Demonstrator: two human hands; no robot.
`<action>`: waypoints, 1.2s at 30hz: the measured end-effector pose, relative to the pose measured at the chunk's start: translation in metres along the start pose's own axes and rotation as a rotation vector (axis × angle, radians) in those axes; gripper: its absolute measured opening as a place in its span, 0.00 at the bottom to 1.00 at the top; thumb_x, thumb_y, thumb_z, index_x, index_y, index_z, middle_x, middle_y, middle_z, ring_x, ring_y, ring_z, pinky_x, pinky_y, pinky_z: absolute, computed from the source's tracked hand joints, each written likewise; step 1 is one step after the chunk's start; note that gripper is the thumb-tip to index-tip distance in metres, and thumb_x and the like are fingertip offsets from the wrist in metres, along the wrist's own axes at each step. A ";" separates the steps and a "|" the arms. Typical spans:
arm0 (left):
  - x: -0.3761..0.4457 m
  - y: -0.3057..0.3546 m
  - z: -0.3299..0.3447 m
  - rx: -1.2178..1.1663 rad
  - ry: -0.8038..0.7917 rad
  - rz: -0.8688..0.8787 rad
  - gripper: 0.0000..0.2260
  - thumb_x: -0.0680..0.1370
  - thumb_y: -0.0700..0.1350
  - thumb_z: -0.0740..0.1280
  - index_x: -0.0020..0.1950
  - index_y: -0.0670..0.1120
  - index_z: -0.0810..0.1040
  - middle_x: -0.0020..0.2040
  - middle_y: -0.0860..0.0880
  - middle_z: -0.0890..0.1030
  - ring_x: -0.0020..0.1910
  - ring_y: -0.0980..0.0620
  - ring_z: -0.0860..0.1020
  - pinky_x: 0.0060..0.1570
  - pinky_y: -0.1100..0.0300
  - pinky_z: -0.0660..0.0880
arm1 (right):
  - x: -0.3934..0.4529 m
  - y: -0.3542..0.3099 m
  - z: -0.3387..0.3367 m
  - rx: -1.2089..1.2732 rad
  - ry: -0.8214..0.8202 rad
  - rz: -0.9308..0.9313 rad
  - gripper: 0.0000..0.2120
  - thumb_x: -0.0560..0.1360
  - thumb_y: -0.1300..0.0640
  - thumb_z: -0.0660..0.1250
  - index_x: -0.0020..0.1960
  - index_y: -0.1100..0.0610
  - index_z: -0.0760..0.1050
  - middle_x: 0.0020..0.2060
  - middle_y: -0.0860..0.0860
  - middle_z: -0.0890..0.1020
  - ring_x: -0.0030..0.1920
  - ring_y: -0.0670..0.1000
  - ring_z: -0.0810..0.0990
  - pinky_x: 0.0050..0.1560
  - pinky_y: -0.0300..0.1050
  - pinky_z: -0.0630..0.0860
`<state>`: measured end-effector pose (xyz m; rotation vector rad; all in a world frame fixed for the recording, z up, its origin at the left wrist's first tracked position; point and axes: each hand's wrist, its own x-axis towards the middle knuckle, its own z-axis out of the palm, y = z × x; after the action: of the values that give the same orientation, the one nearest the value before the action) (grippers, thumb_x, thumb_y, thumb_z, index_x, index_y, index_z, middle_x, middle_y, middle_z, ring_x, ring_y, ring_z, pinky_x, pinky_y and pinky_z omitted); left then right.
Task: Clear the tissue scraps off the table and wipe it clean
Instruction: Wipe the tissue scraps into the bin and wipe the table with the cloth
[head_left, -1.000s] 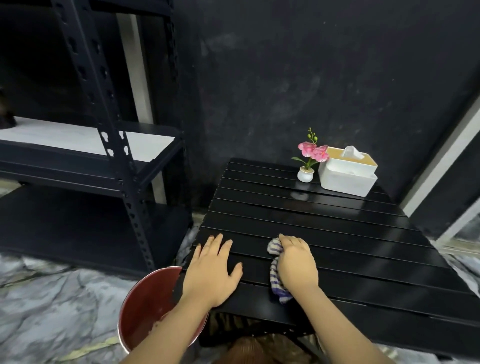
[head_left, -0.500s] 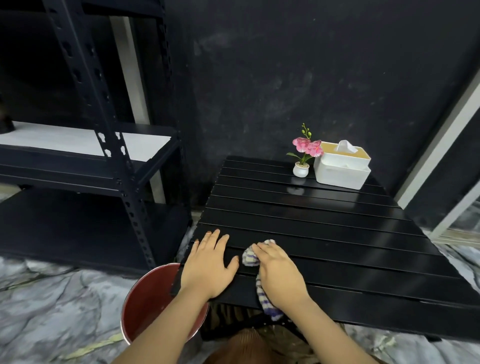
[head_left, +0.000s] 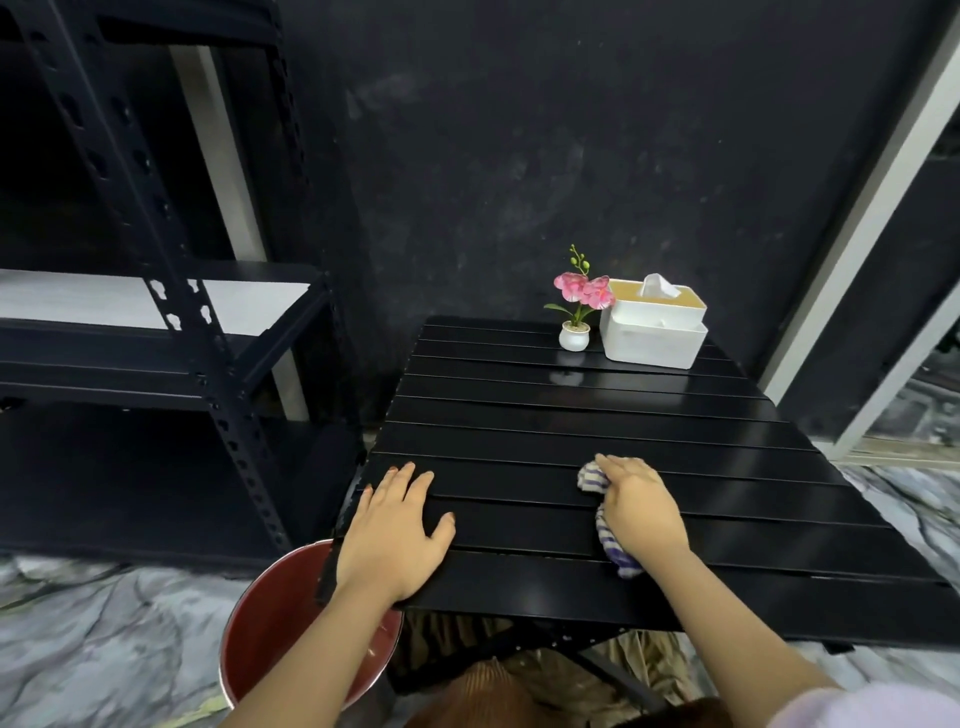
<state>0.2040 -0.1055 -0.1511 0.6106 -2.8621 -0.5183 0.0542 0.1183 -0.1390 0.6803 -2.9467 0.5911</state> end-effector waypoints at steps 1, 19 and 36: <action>0.000 0.000 0.000 0.000 0.001 0.001 0.28 0.77 0.60 0.54 0.75 0.52 0.55 0.78 0.51 0.54 0.77 0.53 0.49 0.76 0.54 0.46 | -0.001 -0.006 0.003 0.019 -0.005 -0.035 0.23 0.76 0.65 0.55 0.70 0.57 0.65 0.70 0.54 0.69 0.72 0.53 0.62 0.74 0.43 0.55; -0.014 -0.022 -0.021 0.025 -0.026 -0.087 0.29 0.77 0.62 0.55 0.75 0.53 0.57 0.78 0.52 0.55 0.77 0.52 0.50 0.75 0.51 0.48 | -0.064 0.039 -0.029 0.103 -0.009 -0.107 0.19 0.77 0.64 0.57 0.66 0.54 0.70 0.67 0.52 0.73 0.70 0.51 0.66 0.72 0.41 0.57; -0.013 -0.026 -0.016 -0.070 0.009 -0.094 0.29 0.78 0.58 0.57 0.76 0.49 0.55 0.78 0.51 0.54 0.77 0.52 0.50 0.76 0.54 0.47 | -0.028 0.117 -0.063 0.036 0.174 0.384 0.18 0.73 0.66 0.58 0.61 0.61 0.75 0.58 0.62 0.79 0.58 0.63 0.76 0.61 0.52 0.71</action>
<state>0.2289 -0.1270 -0.1467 0.7359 -2.8042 -0.6258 0.0270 0.2508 -0.1259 0.0528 -2.9179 0.6897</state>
